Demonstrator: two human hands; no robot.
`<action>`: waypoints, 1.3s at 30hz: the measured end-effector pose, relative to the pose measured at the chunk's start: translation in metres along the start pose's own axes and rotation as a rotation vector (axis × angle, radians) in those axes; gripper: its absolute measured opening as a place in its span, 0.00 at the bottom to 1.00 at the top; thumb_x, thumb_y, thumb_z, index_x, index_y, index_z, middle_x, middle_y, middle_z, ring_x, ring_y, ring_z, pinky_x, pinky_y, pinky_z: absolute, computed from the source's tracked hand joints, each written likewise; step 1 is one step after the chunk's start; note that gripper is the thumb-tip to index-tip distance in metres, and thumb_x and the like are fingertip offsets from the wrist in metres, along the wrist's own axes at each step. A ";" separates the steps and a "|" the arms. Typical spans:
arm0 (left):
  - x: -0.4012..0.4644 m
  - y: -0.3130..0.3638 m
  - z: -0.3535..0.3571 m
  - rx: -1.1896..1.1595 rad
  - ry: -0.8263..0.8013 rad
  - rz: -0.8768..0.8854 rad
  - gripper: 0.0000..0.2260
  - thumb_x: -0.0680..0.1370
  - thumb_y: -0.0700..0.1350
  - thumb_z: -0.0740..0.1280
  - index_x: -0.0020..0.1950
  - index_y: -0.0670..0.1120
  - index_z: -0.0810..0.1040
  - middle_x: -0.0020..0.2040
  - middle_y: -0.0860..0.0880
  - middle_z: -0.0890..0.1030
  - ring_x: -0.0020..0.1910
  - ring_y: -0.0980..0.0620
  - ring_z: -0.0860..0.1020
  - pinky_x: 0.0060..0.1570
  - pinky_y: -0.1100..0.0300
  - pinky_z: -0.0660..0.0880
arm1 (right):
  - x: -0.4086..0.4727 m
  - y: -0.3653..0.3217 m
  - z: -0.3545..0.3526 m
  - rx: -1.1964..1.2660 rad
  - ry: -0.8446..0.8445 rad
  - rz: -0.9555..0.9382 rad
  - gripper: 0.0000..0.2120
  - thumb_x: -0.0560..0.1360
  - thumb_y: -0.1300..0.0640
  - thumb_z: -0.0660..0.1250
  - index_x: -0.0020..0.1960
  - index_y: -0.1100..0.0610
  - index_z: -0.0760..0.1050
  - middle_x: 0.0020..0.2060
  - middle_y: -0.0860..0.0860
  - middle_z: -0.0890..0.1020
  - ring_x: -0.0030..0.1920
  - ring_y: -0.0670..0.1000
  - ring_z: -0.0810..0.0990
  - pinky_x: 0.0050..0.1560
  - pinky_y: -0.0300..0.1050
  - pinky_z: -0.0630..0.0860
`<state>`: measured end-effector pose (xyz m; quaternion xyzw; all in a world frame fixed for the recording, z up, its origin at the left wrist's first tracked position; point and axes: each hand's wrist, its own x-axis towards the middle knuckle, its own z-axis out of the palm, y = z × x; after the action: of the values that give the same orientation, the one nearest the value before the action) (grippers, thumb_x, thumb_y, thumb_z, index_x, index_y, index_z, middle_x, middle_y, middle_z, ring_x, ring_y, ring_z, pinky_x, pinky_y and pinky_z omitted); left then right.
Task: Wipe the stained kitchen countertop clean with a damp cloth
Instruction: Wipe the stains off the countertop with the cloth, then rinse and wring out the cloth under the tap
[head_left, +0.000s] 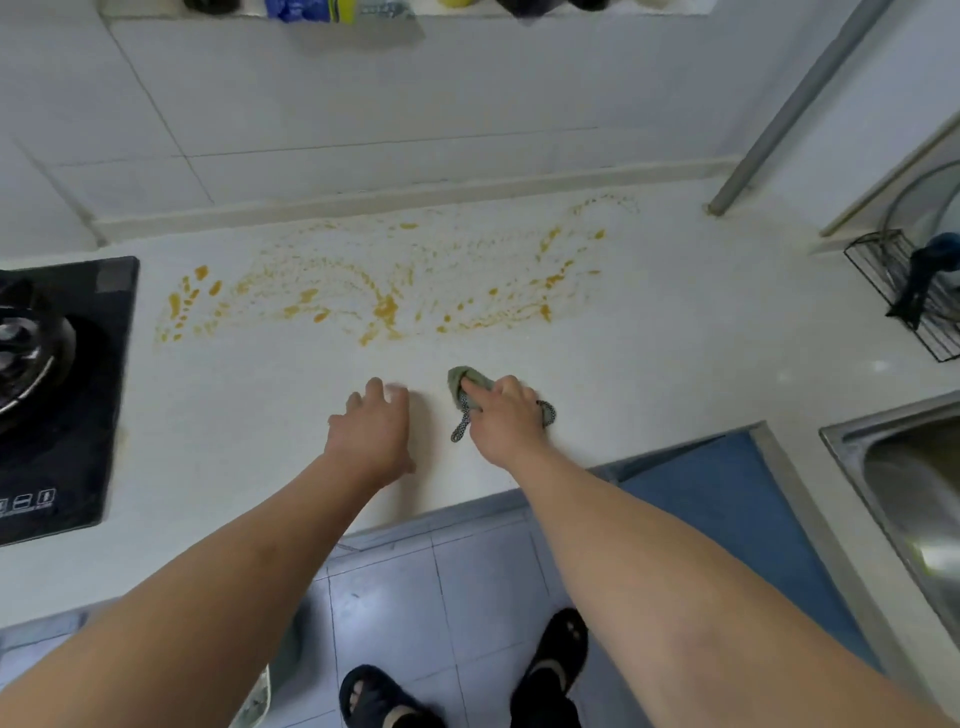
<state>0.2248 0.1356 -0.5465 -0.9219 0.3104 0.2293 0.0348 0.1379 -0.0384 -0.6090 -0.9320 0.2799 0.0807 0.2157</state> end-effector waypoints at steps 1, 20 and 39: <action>0.003 0.017 -0.001 0.018 -0.001 0.024 0.43 0.70 0.55 0.80 0.76 0.45 0.60 0.73 0.41 0.63 0.67 0.38 0.70 0.58 0.43 0.76 | 0.001 0.017 -0.008 0.014 -0.002 0.015 0.25 0.80 0.52 0.60 0.76 0.38 0.67 0.61 0.53 0.70 0.64 0.60 0.67 0.68 0.54 0.65; 0.076 0.275 0.004 -0.021 -0.153 0.123 0.42 0.69 0.52 0.81 0.78 0.61 0.64 0.72 0.49 0.64 0.70 0.40 0.65 0.59 0.40 0.78 | 0.030 0.310 -0.133 0.149 0.072 0.253 0.24 0.81 0.53 0.60 0.74 0.35 0.68 0.61 0.52 0.71 0.63 0.59 0.67 0.64 0.50 0.67; 0.085 0.444 -0.103 -0.749 -0.447 0.394 0.24 0.76 0.45 0.73 0.72 0.46 0.77 0.61 0.45 0.83 0.52 0.49 0.81 0.50 0.54 0.78 | -0.110 0.342 -0.271 2.027 0.341 0.551 0.19 0.84 0.60 0.52 0.67 0.54 0.77 0.61 0.58 0.83 0.58 0.58 0.82 0.63 0.58 0.77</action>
<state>0.0642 -0.2902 -0.4575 -0.7228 0.3602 0.5202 -0.2779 -0.1360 -0.3630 -0.4588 -0.2207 0.4444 -0.2758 0.8233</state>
